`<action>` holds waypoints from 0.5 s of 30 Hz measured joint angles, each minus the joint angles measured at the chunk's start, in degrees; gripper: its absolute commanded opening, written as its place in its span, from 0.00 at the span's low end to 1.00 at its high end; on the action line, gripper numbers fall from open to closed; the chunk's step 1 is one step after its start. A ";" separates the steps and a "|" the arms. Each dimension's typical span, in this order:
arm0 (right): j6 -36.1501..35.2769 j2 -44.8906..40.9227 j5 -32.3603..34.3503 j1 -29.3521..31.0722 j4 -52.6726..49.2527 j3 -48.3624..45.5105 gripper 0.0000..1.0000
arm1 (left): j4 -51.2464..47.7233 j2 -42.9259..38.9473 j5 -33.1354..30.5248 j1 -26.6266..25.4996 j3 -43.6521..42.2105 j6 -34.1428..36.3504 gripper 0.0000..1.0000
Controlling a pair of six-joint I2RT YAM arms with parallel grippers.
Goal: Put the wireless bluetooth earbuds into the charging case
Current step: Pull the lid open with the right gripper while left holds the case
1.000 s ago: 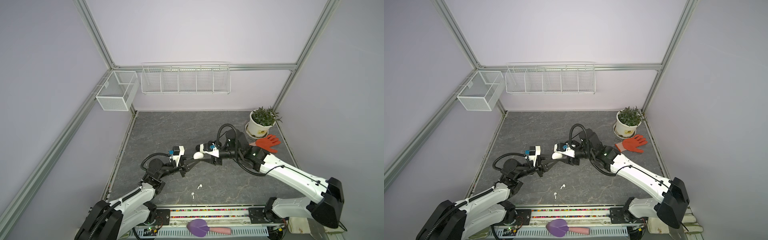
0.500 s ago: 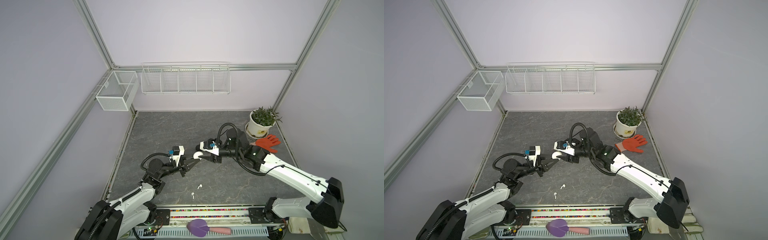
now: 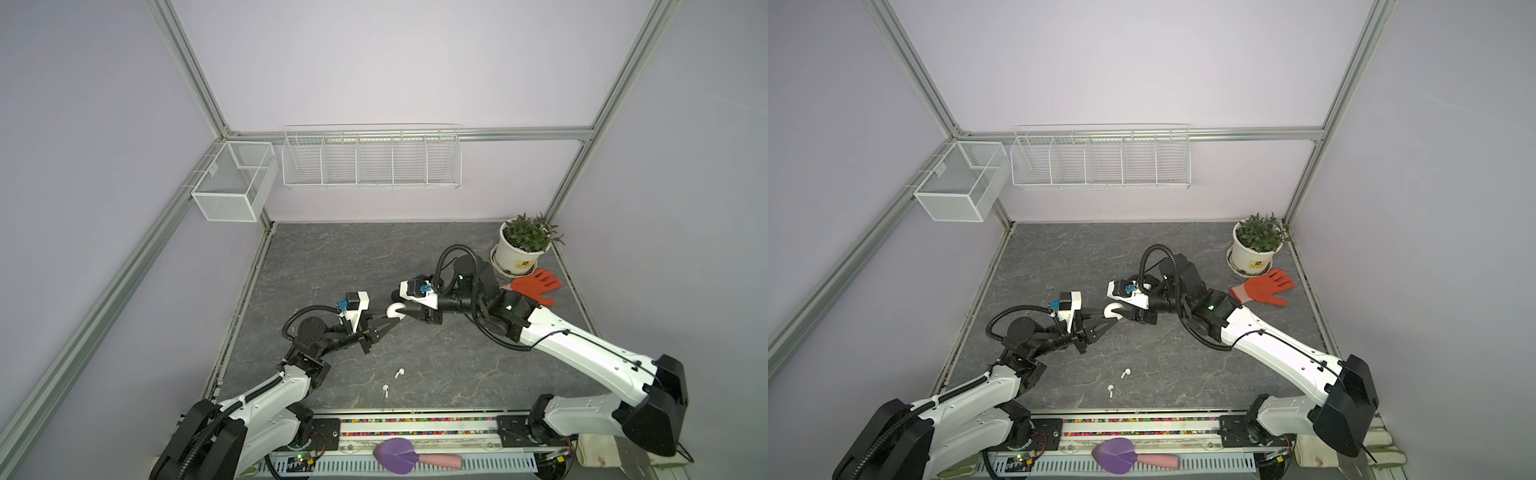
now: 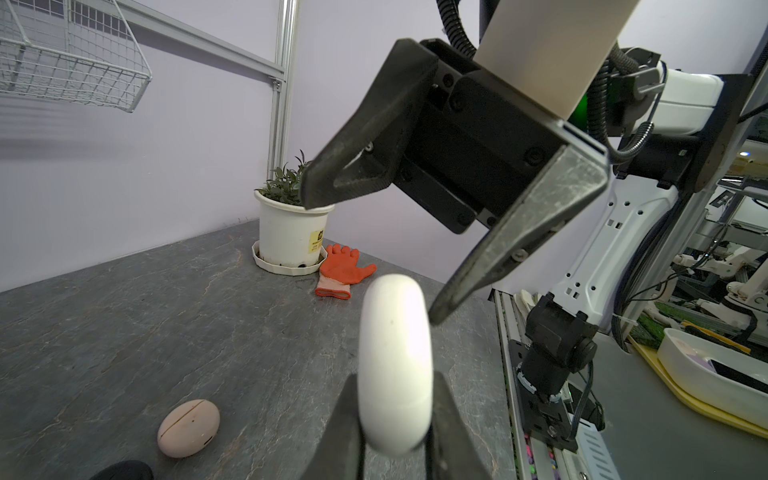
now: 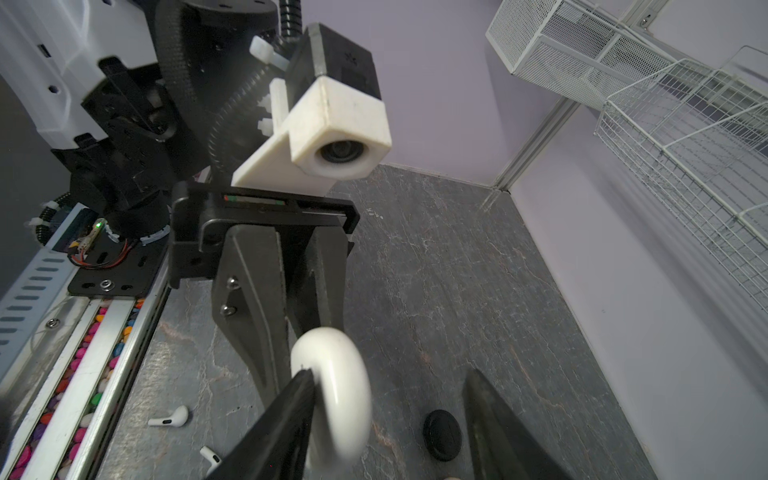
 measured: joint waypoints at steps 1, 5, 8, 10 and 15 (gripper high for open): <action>0.00 0.02 0.22 0.00 0.02 0.02 0.60 | -0.07 0.00 -0.07 0.00 0.00 -0.02 0.00; 0.00 0.33 0.66 0.00 0.07 0.33 0.60 | -0.28 0.00 -0.33 0.00 0.00 -0.02 0.00; -0.02 0.72 0.87 0.00 0.11 0.68 0.60 | -0.55 0.00 -0.55 0.00 0.00 -0.04 0.00; -0.02 0.98 1.03 0.00 0.11 0.98 0.60 | -0.66 0.00 -0.74 0.00 -0.02 -0.02 0.00; -0.02 1.44 1.07 0.00 0.15 1.29 0.60 | -0.96 0.00 -0.94 0.00 -0.04 -0.04 0.00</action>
